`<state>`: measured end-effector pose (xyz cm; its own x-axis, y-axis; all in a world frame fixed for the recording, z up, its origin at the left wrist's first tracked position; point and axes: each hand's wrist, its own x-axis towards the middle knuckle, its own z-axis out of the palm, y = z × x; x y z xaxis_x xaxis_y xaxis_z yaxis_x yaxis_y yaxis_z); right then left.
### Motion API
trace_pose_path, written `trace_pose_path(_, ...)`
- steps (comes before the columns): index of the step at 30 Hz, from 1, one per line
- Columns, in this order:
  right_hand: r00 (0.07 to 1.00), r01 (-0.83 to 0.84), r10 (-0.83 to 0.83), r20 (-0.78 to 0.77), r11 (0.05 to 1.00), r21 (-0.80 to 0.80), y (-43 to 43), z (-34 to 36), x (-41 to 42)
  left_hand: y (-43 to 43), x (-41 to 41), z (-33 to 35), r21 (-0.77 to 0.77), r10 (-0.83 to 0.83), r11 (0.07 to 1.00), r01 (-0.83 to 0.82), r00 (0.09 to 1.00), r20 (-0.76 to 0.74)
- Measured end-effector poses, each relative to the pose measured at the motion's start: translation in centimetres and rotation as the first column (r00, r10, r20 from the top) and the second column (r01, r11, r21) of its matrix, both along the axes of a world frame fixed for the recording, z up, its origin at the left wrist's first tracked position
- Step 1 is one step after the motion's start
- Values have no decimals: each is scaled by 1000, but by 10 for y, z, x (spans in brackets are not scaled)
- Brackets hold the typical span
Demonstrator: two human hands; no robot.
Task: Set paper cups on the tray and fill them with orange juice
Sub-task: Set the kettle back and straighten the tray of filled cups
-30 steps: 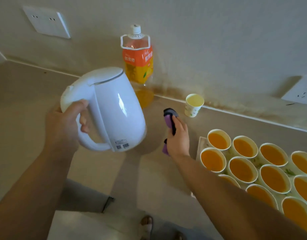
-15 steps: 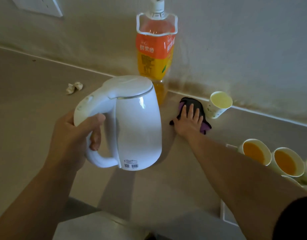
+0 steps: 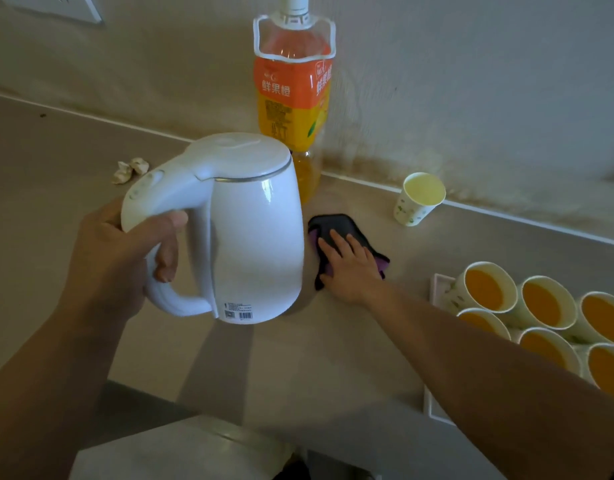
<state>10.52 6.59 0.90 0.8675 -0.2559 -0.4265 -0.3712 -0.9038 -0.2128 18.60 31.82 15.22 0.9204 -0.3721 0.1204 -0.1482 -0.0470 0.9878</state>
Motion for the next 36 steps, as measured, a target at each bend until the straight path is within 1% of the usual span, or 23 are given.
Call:
trace_pose_path(4, 991, -60, 66, -114, 997, 49, 16, 12, -47, -10, 0, 10, 6, -34, 999, 34, 999, 12)
trace_pose_path(8, 966, -146, 175, -191, 977, 157, 22, 34, -85, -27, -3, 18, 59, -66, 996, 64, 997, 28)
trace_pose_path(9, 971, -131, 166, -174, 971, 199, 19, 40, -85, -33, -3, 18, 64, -81, 995, 79, 996, 34)
trace_pose_path(10, 989, -59, 91, -114, 964, 260, 13, 47, -83, -41, -5, 18, 74, -100, 993, 97, 994, 47)
trace_pose_path(11, 997, 71, -71, -14, 935, 348, 6, 53, -77, -49, -7, 18, 88, -114, 990, 108, 992, 62)
trace_pose_path(12, 950, 229, -301, 83, 853, 469, -2, 62, -72, -58, -9, 17, 106, -127, 987, 119, 989, 76)
trace_pose_path(13, 840, 356, -529, 118, 703, 616, -9, 73, -65, -67, -9, 16, 120, -141, 984, 131, 986, 86)
trace_pose_path(14, 716, 409, -692, 89, 520, 750, -14, 84, -59, -76, -10, 14, 133, -162, 980, 149, 983, 91)
trace_pose_path(15, 630, 402, -775, 44, 374, 836, -20, 95, -54, -85, -10, 12, 142, -189, 974, 175, 977, 94)
trace_pose_path(16, 583, 372, -812, 7, 275, 887, -23, 103, -50, -92, -10, 11, 144, -215, 969, 201, 972, 96)
trace_pose_path(18, 534, 295, -844, -49, 131, 946, -28, 115, -42, -108, -6, 7, 130, -262, 960, 250, 961, 86)
trace_pose_path(19, 522, 276, -850, -74, 86, 957, -29, 117, -39, -113, -4, 4, 125, -274, 957, 263, 959, 77)
trace_pose_path(23, 468, 270, -878, -103, 32, 962, -43, 106, -32, -135, 12, -7, 136, -326, 938, 319, 945, 34)
trace_pose_path(25, 438, 292, -893, -100, 36, 956, -49, 100, -28, -143, 22, -17, 128, -344, 932, 340, 939, 8)
trace_pose_path(27, 430, 307, -897, -107, 34, 951, -52, 95, -26, -150, 30, -27, 124, -353, 928, 351, 936, -12)
trace_pose_path(30, 440, 329, -892, -102, 55, 943, -55, 86, -24, -155, 39, -43, 143, -359, 921, 362, 932, -45)
trace_pose_path(33, 468, 334, -881, -61, 113, 936, -58, 80, -23, -155, 47, -51, 158, -375, 912, 378, 926, -44)
trace_pose_path(36, 454, 352, -891, -10, 169, 920, -58, 77, -20, -157, 52, -53, 262, -378, 894, 364, 926, 0)
